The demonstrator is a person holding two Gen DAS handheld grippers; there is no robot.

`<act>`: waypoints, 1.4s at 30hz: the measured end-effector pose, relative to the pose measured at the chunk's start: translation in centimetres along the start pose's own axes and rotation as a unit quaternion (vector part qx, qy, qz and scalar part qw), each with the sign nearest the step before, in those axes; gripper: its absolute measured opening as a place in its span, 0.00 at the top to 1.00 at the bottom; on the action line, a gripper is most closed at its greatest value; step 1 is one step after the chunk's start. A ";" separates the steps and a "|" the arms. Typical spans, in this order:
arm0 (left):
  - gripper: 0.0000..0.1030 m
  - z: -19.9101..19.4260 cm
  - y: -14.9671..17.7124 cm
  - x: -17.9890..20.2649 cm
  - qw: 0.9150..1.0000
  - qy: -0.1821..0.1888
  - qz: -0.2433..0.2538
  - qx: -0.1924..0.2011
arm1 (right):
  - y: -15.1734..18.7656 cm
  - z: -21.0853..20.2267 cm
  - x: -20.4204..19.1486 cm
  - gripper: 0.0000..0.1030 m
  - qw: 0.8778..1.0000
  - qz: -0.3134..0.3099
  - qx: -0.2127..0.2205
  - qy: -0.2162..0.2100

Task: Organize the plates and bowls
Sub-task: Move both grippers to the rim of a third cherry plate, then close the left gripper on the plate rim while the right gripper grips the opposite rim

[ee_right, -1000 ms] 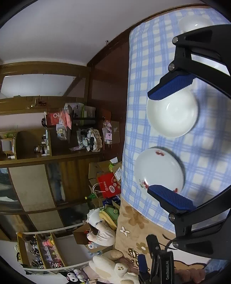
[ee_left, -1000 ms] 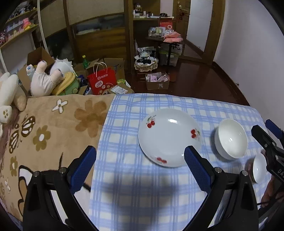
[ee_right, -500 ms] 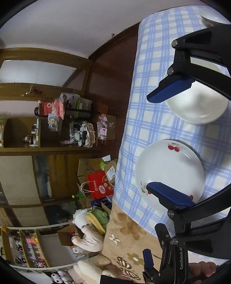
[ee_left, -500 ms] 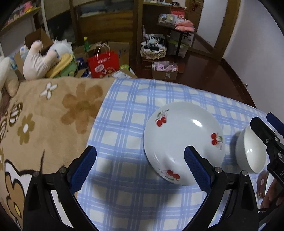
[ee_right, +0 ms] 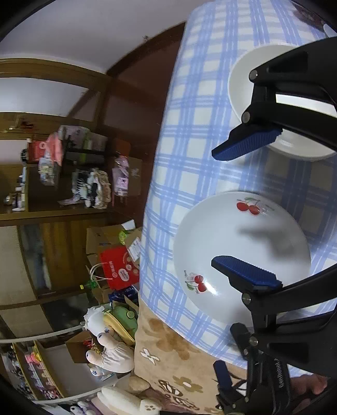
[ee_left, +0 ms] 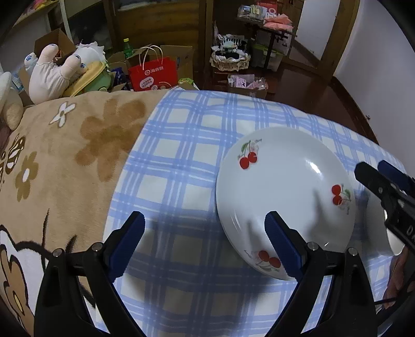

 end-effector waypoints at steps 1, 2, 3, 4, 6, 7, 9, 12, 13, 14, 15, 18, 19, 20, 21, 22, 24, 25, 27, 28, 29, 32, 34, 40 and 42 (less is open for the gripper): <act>0.14 0.1 0.1 0.1 1.000 0.001 0.000 -0.001 | 0.2 0.5 0.1 0.33 1.000 -0.001 -0.009 -0.001; 0.19 0.3 0.3 0.2 1.000 0.004 -0.001 -0.005 | 0.3 0.8 0.2 0.36 1.000 -0.001 -0.018 -0.001; 0.23 0.4 0.4 0.3 1.000 0.008 -0.003 -0.008 | 0.5 1.3 0.2 0.42 1.000 0.002 -0.028 -0.003; 0.25 0.5 0.5 0.4 1.000 0.013 -0.003 -0.011 | 0.6 1.5 0.3 0.49 0.999 0.005 -0.034 -0.009; 0.38 0.8 0.8 0.7 1.000 0.021 -0.004 -0.016 | 0.9 2.2 0.3 0.55 0.998 0.014 -0.050 -0.021; 0.40 0.9 0.9 0.7 1.000 0.023 -0.006 -0.020 | 1.2 2.6 0.4 0.55 0.998 0.014 -0.058 -0.018; 0.51 1.3 1.3 0.7 0.999 0.035 -0.018 -0.030 | 1.5 3.3 0.5 0.56 0.997 0.009 -0.069 -0.015; 0.61 1.9 1.9 0.7 0.997 0.047 -0.032 -0.042 | 2.0 4.1 0.2 0.65 0.996 -0.007 -0.085 -0.007; 0.62 2.2 2.0 0.7 0.997 0.050 -0.036 -0.047 | 2.1 4.3 0.2 0.67 0.996 -0.014 -0.089 -0.003; 0.66 2.4 2.2 0.7 0.997 0.051 -0.040 -0.052 | 2.2 4.5 0.3 0.69 0.995 -0.018 -0.093 0.003; 0.67 2.4 2.3 0.7 0.996 0.051 -0.042 -0.053 | 2.4 4.6 0.4 0.71 0.995 -0.021 -0.097 0.013; 0.67 2.5 2.2 0.9 0.997 0.050 -0.044 -0.048 | 2.6 4.8 0.3 0.71 0.995 -0.033 -0.097 0.018; 0.68 2.6 2.3 1.0 0.996 0.055 -0.046 -0.050 | 2.7 4.9 0.2 0.71 0.994 -0.041 -0.098 0.022; 0.70 2.7 2.4 1.1 0.996 0.057 -0.047 -0.053 | 2.8 4.9 0.1 0.71 0.994 -0.045 -0.099 0.023; 0.71 2.8 2.6 1.0 0.996 0.056 -0.047 -0.054 | 2.9 5.0 0.0 0.71 0.994 -0.045 -0.100 0.020; 0.73 2.9 2.6 1.0 0.996 0.056 -0.046 -0.053 | 3.0 5.1 0.0 0.75 0.994 -0.045 -0.102 0.019; 0.84 2.7 2.5 1.3 0.995 0.069 -0.044 -0.054 | 3.1 5.1 0.0 0.77 0.994 -0.053 -0.097 0.025; 0.84 2.6 2.5 1.5 0.996 0.066 -0.038 -0.054 | 3.2 5.1 0.0 0.77 0.994 -0.059 -0.093 0.027; 0.84 2.5 2.4 1.6 0.996 0.062 -0.030 -0.051 | 3.3 5.1 0.0 0.77 0.993 -0.071 -0.090 0.032; 0.84 2.5 2.4 1.7 0.996 0.060 -0.030 -0.050 | 3.3 5.0 0.1 0.77 0.993 -0.071 -0.089 0.032; 0.84 2.4 2.4 1.6 0.997 0.061 -0.031 -0.048 | 3.3 5.0 0.2 0.78 0.993 -0.068 -0.087 0.032; 0.84 2.1 2.2 1.6 0.997 0.055 -0.031 -0.041 | 3.0 4.6 0.5 0.85 0.996 -0.048 -0.070 0.032; 0.84 1.7 2.0 1.8 0.999 0.040 -0.021 -0.028 | 2.9 4.1 0.5 0.86 0.997 -0.035 -0.062 0.035; 0.84 0.6 1.6 1.5 0.999 0.036 -0.013 -0.017 | 2.9 2.8 0.4 0.89 0.999 -0.013 -0.040 0.035; 0.84 -0.5 1.2 1.5 0.999 0.032 -0.009 -0.005 | 2.9 2.5 0.5 0.89 0.999 -0.010 -0.039 0.032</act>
Point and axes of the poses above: each gripper's, at about its wrist camera, not at the fingertips, and z roughly the way its jaws point, x to its right, y to its underside, the point moved 6 cm from there along z, roughly the way its jaws point, and after that the axes turned 14 degrees about x, right-handed, at the moved point
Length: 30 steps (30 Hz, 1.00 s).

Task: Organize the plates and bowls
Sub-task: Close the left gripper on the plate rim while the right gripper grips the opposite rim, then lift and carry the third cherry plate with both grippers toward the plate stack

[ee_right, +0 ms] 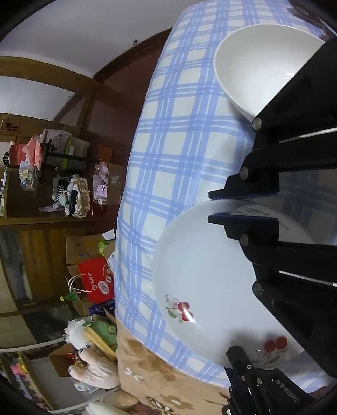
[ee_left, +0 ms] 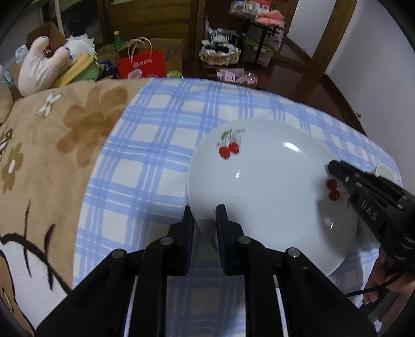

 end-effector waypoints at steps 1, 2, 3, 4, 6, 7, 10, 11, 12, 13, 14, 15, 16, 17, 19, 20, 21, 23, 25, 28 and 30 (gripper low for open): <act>0.84 -0.3 0.0 0.1 1.000 0.002 0.003 0.001 | 0.0 -0.3 0.1 0.89 1.000 0.001 0.002 0.000; 0.84 -0.7 -0.2 0.1 1.000 0.004 0.006 0.004 | 0.0 -0.8 0.2 0.89 1.000 0.004 0.006 -0.002; 0.85 -1.0 -0.2 0.1 1.000 0.006 0.005 0.006 | -0.1 -1.3 0.3 0.89 1.000 0.008 0.009 -0.006; 0.85 -1.2 -0.2 0.2 1.000 0.007 0.005 0.006 | -0.2 -1.7 0.5 0.89 1.000 0.012 0.011 -0.008; 0.84 -1.7 0.0 0.5 1.000 0.012 0.006 0.007 | -0.3 -2.3 0.6 0.90 1.000 0.011 0.014 -0.007; 0.84 -2.1 0.1 0.7 1.000 0.014 0.008 0.010 | -0.5 -2.9 0.8 0.90 1.000 0.010 0.018 -0.005; 0.84 -3.2 0.0 1.5 1.000 0.019 0.010 0.017 | -0.7 -4.2 1.3 0.90 1.000 0.011 0.024 -0.004; 0.84 -3.6 0.0 1.7 0.999 0.020 0.015 0.019 | -0.7 -4.6 1.4 0.90 1.000 0.012 0.026 -0.004; 0.84 -3.9 -0.1 1.9 0.999 0.021 0.018 0.022 | -0.7 -5.1 1.6 0.90 1.000 0.013 0.027 -0.004; 0.84 -4.4 -0.1 2.1 0.999 0.022 0.021 0.024 | -0.6 -5.8 1.7 0.90 0.999 0.013 0.030 -0.003; 0.84 -5.0 -0.1 2.3 0.999 0.023 0.024 0.028 | -0.6 -6.3 1.8 0.90 0.999 0.012 0.032 -0.003; 0.84 -5.5 -0.1 2.5 0.999 0.023 0.026 0.030 | -0.6 -6.9 1.9 0.90 0.999 0.013 0.035 -0.003; 0.84 -5.8 0.0 2.6 0.999 0.024 0.028 0.032 | -0.5 -7.5 2.0 0.90 0.999 0.013 0.038 -0.003; 0.84 -6.4 0.1 2.8 0.999 0.026 0.028 0.034 | -0.5 -8.0 2.1 0.90 0.999 0.012 0.040 -0.002; 0.84 -7.4 0.3 3.0 0.998 0.029 0.029 0.037 | -0.4 -9.4 2.2 0.90 0.999 0.010 0.046 -0.001; 0.84 -8.0 0.4 3.2 0.998 0.031 0.030 0.038 | -0.3 -9.8 2.2 0.90 0.999 0.010 0.048 0.000; 0.84 -8.3 0.5 3.3 0.998 0.032 0.033 0.039 | -0.2 -10.4 2.2 0.90 0.999 0.009 0.050 0.002; 0.84 -9.3 0.8 3.7 0.998 0.035 0.040 0.041 | 0.0 -11.5 2.5 0.90 0.998 0.012 0.054 0.005; 0.84 -10.3 1.0 4.1 0.997 0.038 0.048 0.046 | 0.4 -12.8 2.8 0.90 0.998 0.016 0.057 0.006; 0.84 -11.8 1.5 4.8 0.996 0.035 0.055 0.061 | 1.1 -14.3 3.5 0.90 0.998 0.026 0.058 0.004; 0.85 -12.7 2.0 5.5 0.995 0.037 0.061 0.063 | 1.7 -15.1 4.0 0.90 0.998 0.031 0.057 0.005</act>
Point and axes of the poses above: each gripper's, at about its wrist camera, not at the fingertips, and z roughly the way its jaws point, x to its right, y to its underside, the point moved 6 cm from there along z, roughly the way its jaws point, and after that the axes turned 14 degrees about x, right-handed, at the moved point
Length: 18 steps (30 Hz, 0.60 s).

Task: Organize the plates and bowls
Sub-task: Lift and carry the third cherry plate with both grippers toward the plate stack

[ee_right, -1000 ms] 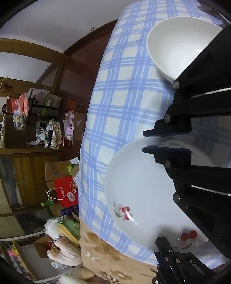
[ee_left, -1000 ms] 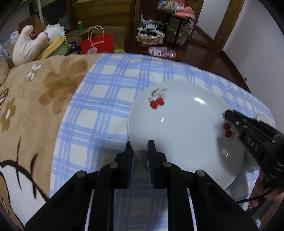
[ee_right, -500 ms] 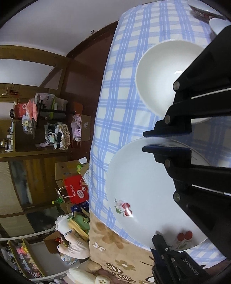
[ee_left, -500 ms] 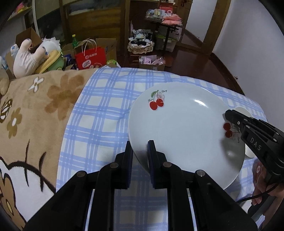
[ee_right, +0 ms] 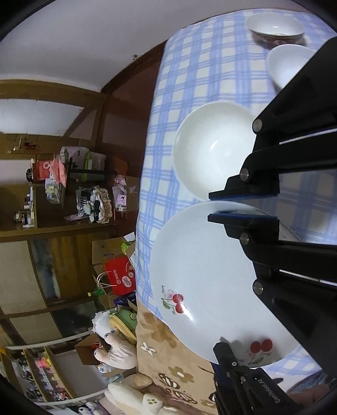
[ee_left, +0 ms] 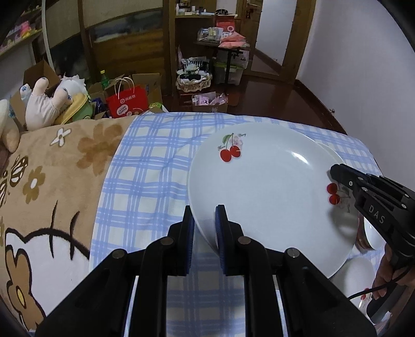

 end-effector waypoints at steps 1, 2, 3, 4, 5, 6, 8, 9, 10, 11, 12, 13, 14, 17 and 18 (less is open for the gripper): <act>0.85 -0.3 0.2 0.3 1.000 0.003 0.002 0.000 | 0.4 -0.7 0.4 0.90 1.000 0.001 0.000 0.004; 0.85 -0.8 0.5 0.9 1.000 0.007 0.006 -0.002 | 0.6 -1.2 0.6 0.90 1.000 0.001 0.000 0.005; 0.85 -1.2 0.7 1.4 1.000 0.010 0.009 -0.002 | 0.8 -1.8 1.0 0.90 1.000 0.003 0.002 0.008; 0.84 -1.6 1.0 1.9 1.000 0.013 0.012 -0.003 | 1.1 -2.7 1.5 0.90 1.000 0.006 0.004 0.012; 0.84 -2.0 1.1 2.2 1.000 0.016 0.015 -0.003 | 1.3 -3.2 1.7 0.90 1.000 0.008 0.005 0.014; 0.84 -2.5 1.3 2.7 1.000 0.018 0.018 -0.001 | 1.6 -3.9 2.0 0.90 1.000 0.011 0.007 0.017; 0.85 -3.7 1.5 3.7 0.999 0.022 0.027 0.004 | 2.1 -5.4 2.8 0.90 1.000 0.016 0.012 0.023; 0.85 -4.2 1.6 4.1 0.999 0.025 0.030 0.007 | 2.3 -6.2 3.2 0.90 0.999 0.021 0.014 0.024; 0.85 -4.8 1.7 4.6 0.999 0.029 0.032 0.009 | 2.6 -7.1 3.7 0.90 0.999 0.025 0.016 0.027; 0.85 -5.4 2.0 5.2 0.999 0.035 0.034 0.009 | 2.7 -7.7 4.0 0.90 0.999 0.028 0.019 0.029; 0.85 -5.8 2.1 5.7 0.999 0.038 0.035 0.010 | 2.9 -8.4 4.4 0.90 0.999 0.030 0.021 0.032; 0.85 -6.4 2.3 6.3 0.998 0.040 0.040 0.012 | 3.2 -9.4 4.8 0.90 0.999 0.031 0.023 0.036; 0.85 -6.9 2.5 6.8 0.998 0.042 0.042 0.014 | 3.2 -9.8 5.0 0.90 0.998 0.033 0.025 0.038; 0.85 -7.9 3.0 7.9 0.998 0.050 0.043 0.016 | 3.7 -11.9 6.0 0.90 0.998 0.042 0.031 0.046; 0.84 -8.3 3.2 8.3 0.998 0.054 0.042 0.016 | 4.0 -12.7 6.4 0.90 0.997 0.044 0.034 0.050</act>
Point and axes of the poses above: each gripper's, at about its wrist camera, not at the fingertips, and z roughly the way its jaws point, x to its right, y to its underside, the point moved 6 cm from there along z, roughly the way its jaws point, and after that the axes turned 14 degrees about x, right-handed, at the moved point
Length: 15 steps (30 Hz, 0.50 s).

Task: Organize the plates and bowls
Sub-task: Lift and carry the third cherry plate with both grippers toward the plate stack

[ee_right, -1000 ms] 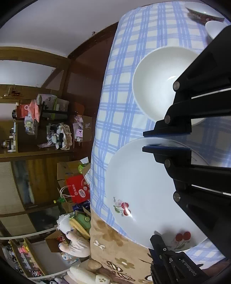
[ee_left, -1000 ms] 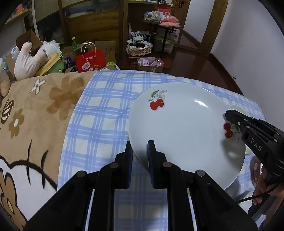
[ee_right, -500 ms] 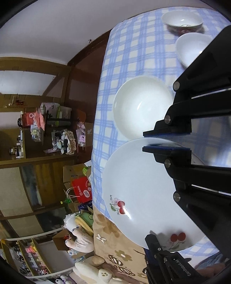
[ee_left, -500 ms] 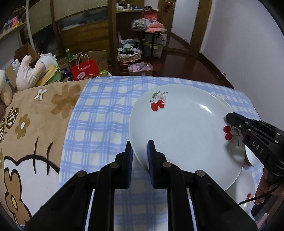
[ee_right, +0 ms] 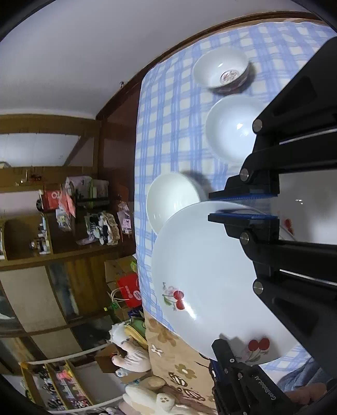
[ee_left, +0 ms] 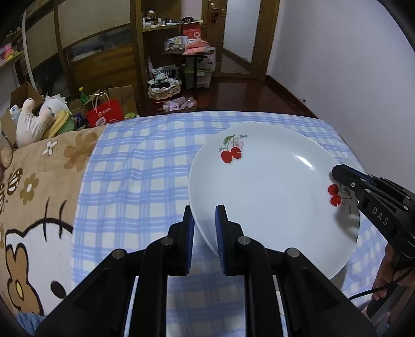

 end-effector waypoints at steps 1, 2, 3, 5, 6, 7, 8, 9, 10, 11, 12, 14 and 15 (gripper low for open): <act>0.84 -0.3 0.2 0.4 1.000 0.003 0.000 0.001 | 0.1 -0.5 0.4 0.90 1.000 0.000 0.001 0.002; 0.84 -0.6 0.4 1.0 1.000 0.007 0.002 0.000 | 0.2 -1.0 0.7 0.90 1.000 0.001 0.003 0.004; 0.84 -0.9 0.6 1.3 1.000 0.010 0.003 0.001 | 0.4 -1.5 1.0 0.90 1.000 0.002 0.003 0.007; 0.84 -1.4 1.1 2.2 1.000 0.017 0.004 -0.003 | 0.8 -2.4 1.6 0.90 1.000 0.004 0.002 0.012; 0.84 -1.6 1.3 2.5 1.000 0.020 0.005 -0.003 | 1.1 -3.0 1.9 0.90 1.000 0.005 0.002 0.014; 0.84 -1.8 1.5 2.8 1.000 0.021 0.007 -0.004 | 1.5 -3.5 2.3 0.90 1.000 0.007 0.001 0.017; 0.84 -2.1 1.9 3.3 1.000 0.023 0.010 -0.005 | 1.8 -3.9 2.5 0.91 1.000 0.008 0.001 0.019; 0.84 -2.4 2.1 3.6 1.000 0.025 0.012 -0.005 | 2.0 -4.2 2.8 0.91 1.000 0.009 0.001 0.020; 0.84 -2.5 2.3 3.8 1.000 0.026 0.014 -0.005 | 2.4 -4.7 3.1 0.90 1.000 0.010 0.000 0.023; 0.84 -2.8 2.5 4.1 0.999 0.028 0.016 -0.005 | 2.6 -5.1 3.3 0.91 1.000 0.011 0.000 0.024; 0.84 -3.0 2.8 4.4 0.999 0.030 0.018 -0.005 | 2.9 -5.4 3.5 0.90 1.000 0.012 0.000 0.027; 0.84 -3.2 3.2 4.8 0.999 0.033 0.021 -0.004 | 3.3 -5.9 3.7 0.91 0.999 0.013 0.001 0.031; 0.84 -3.3 3.4 5.0 0.999 0.034 0.023 -0.003 | 3.7 -6.3 3.9 0.90 0.999 0.016 0.001 0.034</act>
Point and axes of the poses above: each gripper's, at about its wrist camera, not at the fingertips, and z roughly the way its jaws point, x to its right, y to its underside, the point moved 6 cm from there along z, roughly the way its jaws point, and after that the axes turned 14 degrees about x, right-handed, at the moved point
